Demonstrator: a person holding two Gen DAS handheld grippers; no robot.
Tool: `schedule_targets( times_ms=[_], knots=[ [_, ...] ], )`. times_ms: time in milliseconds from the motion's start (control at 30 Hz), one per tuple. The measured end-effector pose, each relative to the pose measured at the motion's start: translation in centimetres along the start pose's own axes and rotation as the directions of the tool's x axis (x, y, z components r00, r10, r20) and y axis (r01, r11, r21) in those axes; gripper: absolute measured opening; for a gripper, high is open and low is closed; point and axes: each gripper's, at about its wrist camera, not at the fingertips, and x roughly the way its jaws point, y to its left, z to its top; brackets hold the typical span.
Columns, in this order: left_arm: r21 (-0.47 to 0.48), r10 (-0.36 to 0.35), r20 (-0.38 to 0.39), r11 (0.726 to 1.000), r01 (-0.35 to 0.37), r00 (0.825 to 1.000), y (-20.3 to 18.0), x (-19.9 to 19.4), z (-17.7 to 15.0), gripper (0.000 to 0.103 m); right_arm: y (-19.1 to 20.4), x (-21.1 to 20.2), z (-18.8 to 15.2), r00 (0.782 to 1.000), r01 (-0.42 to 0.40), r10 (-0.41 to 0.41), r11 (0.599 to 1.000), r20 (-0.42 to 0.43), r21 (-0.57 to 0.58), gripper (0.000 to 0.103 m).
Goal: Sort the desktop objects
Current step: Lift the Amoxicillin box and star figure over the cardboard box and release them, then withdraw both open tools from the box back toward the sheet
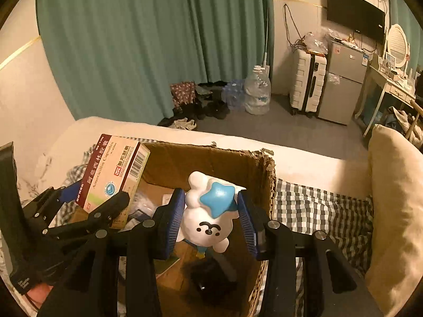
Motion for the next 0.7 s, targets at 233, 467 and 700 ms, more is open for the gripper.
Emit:
schedule_targets(
  times_ms=[233, 467, 700],
  knots=[
    [-0.086, -0.005, -0.036, 0.996, 0.002, 0.999, 1.1, 0.3, -0.3, 0.080, -0.3, -0.2, -0.5, 1.000, 0.011, -0.011, 1.000, 0.002, 0.011, 0.053],
    [-0.068, -0.022, -0.010, 0.997, 0.021, 1.000, 0.9, -2.9, -0.5, 0.098, -0.9, -4.0, -0.6, 0.996, 0.023, -0.027, 0.998, 0.083, 0.052, 0.074],
    [-0.001, -0.007, 0.037, 1.000, 0.007, 0.999, 0.9, -8.4, -2.1, 0.103, 1.3, -8.3, -2.3, 0.994, 0.011, -0.013, 1.000, 0.110, 0.025, 0.074]
  ],
)
